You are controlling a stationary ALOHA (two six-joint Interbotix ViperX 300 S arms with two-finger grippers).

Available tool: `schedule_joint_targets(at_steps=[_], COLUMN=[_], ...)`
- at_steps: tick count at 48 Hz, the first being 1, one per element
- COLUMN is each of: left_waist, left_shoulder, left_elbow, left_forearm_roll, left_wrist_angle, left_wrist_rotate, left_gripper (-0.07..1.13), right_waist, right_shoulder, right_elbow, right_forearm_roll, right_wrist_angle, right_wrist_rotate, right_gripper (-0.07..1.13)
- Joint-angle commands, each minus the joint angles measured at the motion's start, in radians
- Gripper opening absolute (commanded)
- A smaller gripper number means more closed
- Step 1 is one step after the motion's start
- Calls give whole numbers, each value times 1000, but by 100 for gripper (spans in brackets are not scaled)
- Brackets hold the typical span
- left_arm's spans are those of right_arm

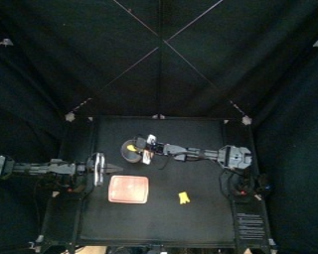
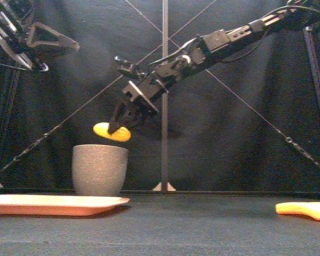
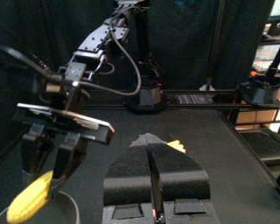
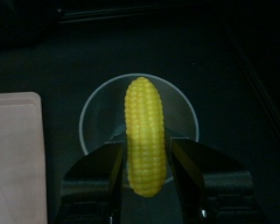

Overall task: Pick the corn then place it in the grey bowl
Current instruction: Drop corn in the grey bowl and return to neutral

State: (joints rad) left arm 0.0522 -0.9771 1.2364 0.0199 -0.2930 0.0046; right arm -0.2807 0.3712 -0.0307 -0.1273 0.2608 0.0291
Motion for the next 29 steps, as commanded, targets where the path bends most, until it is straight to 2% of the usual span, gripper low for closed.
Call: schedule_joint_targets(at_steps=[1, 14, 29], left_waist=[2, 2, 3], left_shoulder=[-5, -8, -9], left_elbow=[-25, -20, -23], left_forearm_roll=[2, 2, 2], left_wrist_angle=[-11, -9, -8], left_wrist_rotate=[0, 2, 2], left_gripper=[-4, -4, -4], right_waist=[-11, -3, 0], right_shoulder=[-8, -15, -166], right_elbow=[-52, -60, -11], right_forearm_roll=[11, 15, 0], right_wrist_angle=[12, 11, 21], right_wrist_rotate=[2, 2, 2], right_gripper=[73, 103, 104])
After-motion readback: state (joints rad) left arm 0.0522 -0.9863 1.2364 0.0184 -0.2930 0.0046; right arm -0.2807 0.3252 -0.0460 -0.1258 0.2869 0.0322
